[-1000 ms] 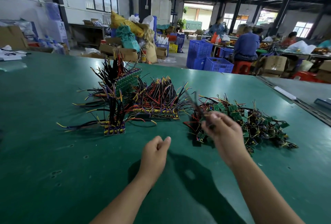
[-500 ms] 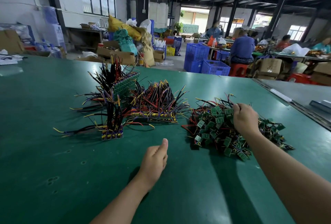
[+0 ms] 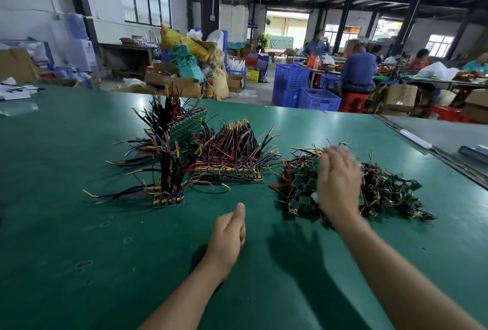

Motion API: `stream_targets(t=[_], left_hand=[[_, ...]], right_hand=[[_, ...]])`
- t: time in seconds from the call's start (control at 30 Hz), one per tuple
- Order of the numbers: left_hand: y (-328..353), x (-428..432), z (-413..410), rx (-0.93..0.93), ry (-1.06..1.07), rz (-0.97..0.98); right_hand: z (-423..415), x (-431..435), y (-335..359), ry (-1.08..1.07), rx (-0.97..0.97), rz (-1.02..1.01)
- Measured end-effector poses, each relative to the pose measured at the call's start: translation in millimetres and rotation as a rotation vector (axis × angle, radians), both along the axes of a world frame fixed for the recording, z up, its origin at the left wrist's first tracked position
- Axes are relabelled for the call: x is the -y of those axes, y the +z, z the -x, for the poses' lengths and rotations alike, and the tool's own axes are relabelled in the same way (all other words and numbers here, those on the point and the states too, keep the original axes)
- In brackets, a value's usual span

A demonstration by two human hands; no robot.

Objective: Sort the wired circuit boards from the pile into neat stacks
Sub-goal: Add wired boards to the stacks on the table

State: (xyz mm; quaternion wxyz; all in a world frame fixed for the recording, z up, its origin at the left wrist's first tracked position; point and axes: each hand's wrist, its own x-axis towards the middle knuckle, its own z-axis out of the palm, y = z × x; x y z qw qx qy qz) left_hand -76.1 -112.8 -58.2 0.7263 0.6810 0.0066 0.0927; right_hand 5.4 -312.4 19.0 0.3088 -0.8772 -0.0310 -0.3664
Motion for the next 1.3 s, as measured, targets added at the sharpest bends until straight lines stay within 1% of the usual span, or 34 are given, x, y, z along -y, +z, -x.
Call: stream_targets(t=[0.03, 0.07, 0.13, 0.17, 0.23, 0.3, 0.37, 0.43, 0.53, 0.63, 0.7, 0.8, 0.87, 0.9, 0.97, 1.03, 1.1, 1.13, 1.17, 1.27, 1.3], left_hand=[[0, 0, -1, 0.000, 0.036, 0.014], [1, 0, -2, 0.002, 0.080, 0.026], [0, -3, -4, 0.019, 0.212, -0.008], [-1, -5, -5, 0.030, 0.298, -0.063], [-2, -14, -6, 0.056, 0.483, -0.147], [-1, -23, -11, 0.032, 0.632, -0.164], [1, -37, -23, -0.071, 0.761, -0.221], [5, -54, -37, -0.203, 0.851, -0.349], [11, -80, -55, -0.357, 0.857, -0.505], [7, -101, -68, -0.438, 0.782, -0.688], [5, -110, -74, -0.436, 0.771, -0.777], [7, -114, -76, -0.386, 0.817, -0.881], [8, -112, -73, -0.355, 0.828, -0.921], [9, -109, -71, -0.330, 0.819, -0.915], [12, -99, -64, -0.241, 0.755, -0.828], [16, -83, -53, -0.106, 0.641, -0.694], [21, -65, -40, 0.045, 0.501, -0.589], [25, -57, -33, 0.109, 0.429, -0.524], [29, -50, -27, 0.150, 0.364, -0.444], [37, -39, -17, 0.155, 0.198, -0.211], [36, -38, -16, 0.149, 0.118, -0.113]], right_hand=[[14, -18, -9, 0.118, 0.047, -0.052], [29, -35, -19, 0.231, 0.053, -0.097], [53, -62, -40, 0.397, -0.007, -0.131], [61, -70, -49, 0.449, -0.044, -0.129], [66, -79, -63, 0.511, -0.148, -0.095], [65, -77, -71, 0.540, -0.242, -0.057], [62, -73, -76, 0.536, -0.313, -0.059], [60, -71, -78, 0.513, -0.360, -0.051], [59, -71, -79, 0.490, -0.388, -0.055], [60, -70, -79, 0.489, -0.413, -0.085], [60, -69, -79, 0.484, -0.433, -0.099], [60, -69, -77, 0.478, -0.455, -0.109], [61, -69, -77, 0.478, -0.465, -0.113], [62, -68, -76, 0.475, -0.467, -0.122], [63, -66, -75, 0.469, -0.471, -0.137], [65, -65, -74, 0.469, -0.488, -0.154], [66, -65, -73, 0.493, -0.507, -0.226], [68, -66, -71, 0.518, -0.522, -0.311], [70, -67, -69, 0.553, -0.544, -0.437], [72, -70, -65, 0.670, -0.707, -0.977], [73, -72, -62, 0.685, -0.772, -1.116]])
